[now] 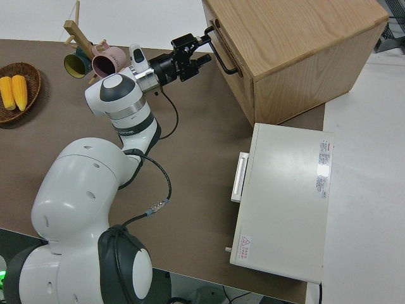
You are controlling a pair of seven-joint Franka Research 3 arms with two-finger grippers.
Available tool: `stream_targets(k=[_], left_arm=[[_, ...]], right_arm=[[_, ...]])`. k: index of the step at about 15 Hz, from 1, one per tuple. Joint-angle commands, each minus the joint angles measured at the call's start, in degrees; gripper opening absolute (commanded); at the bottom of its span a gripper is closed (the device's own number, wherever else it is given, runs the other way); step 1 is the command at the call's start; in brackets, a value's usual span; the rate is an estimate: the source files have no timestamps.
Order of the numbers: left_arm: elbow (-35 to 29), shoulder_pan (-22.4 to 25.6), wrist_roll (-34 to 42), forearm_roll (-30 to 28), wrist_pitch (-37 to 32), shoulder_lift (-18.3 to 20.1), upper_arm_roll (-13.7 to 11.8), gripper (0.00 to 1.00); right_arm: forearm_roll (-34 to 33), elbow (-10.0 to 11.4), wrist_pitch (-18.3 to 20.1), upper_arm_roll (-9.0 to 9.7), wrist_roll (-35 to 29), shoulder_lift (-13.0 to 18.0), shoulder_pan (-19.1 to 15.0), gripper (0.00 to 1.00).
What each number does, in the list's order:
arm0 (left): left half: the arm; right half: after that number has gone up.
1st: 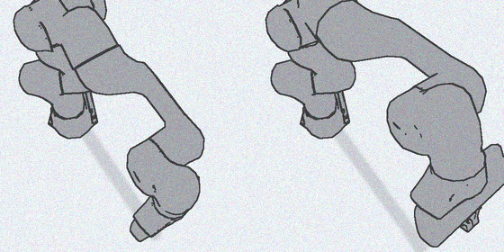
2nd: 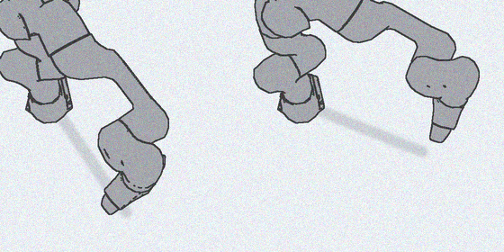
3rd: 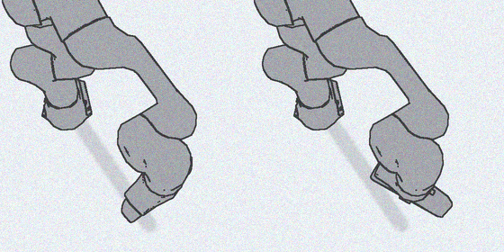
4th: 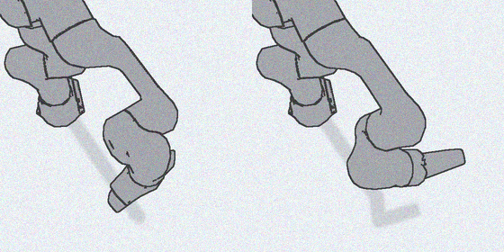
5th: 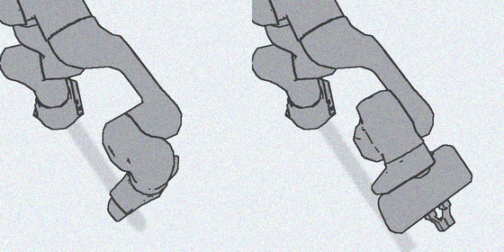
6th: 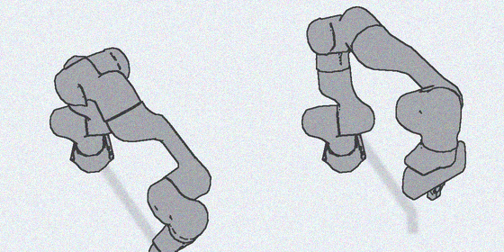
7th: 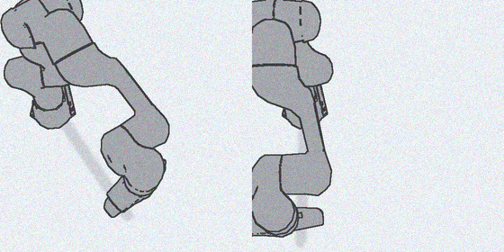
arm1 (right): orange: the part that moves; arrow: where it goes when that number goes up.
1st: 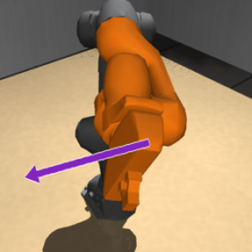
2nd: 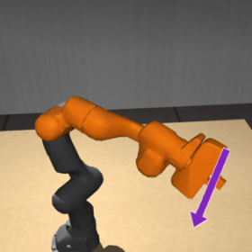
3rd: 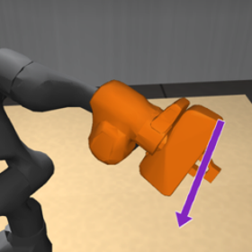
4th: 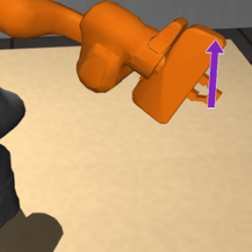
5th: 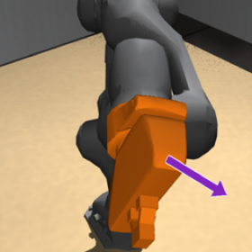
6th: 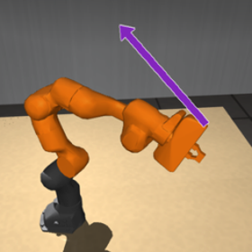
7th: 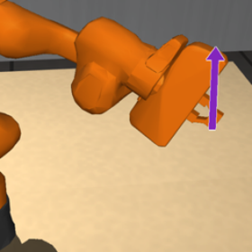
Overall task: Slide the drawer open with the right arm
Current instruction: 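Hook the right gripper onto the drawer's black bar handle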
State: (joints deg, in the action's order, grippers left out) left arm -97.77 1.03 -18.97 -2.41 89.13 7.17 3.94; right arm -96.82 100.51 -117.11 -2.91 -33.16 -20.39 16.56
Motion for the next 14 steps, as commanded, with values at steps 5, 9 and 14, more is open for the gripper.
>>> stream_targets(k=[5,9,14], left_arm=[[0.2,-0.1,0.5,-0.1,-0.9,0.5,-0.3,0.99],[0.2,-0.1,0.5,-0.1,-0.9,0.5,-0.3,0.99],[0.2,-0.1,0.5,-0.1,-0.9,0.5,-0.3,0.99]], right_arm=[[-1.8,-1.4,-2.5,-0.61,-1.9,-1.2,-1.2,0.515],[-1.5,-1.4,-2.4,-0.61,-1.9,-1.2,-1.2,0.360],[-1.7,-1.4,-2.4,-0.61,-2.3,-1.2,-1.4,0.255]])
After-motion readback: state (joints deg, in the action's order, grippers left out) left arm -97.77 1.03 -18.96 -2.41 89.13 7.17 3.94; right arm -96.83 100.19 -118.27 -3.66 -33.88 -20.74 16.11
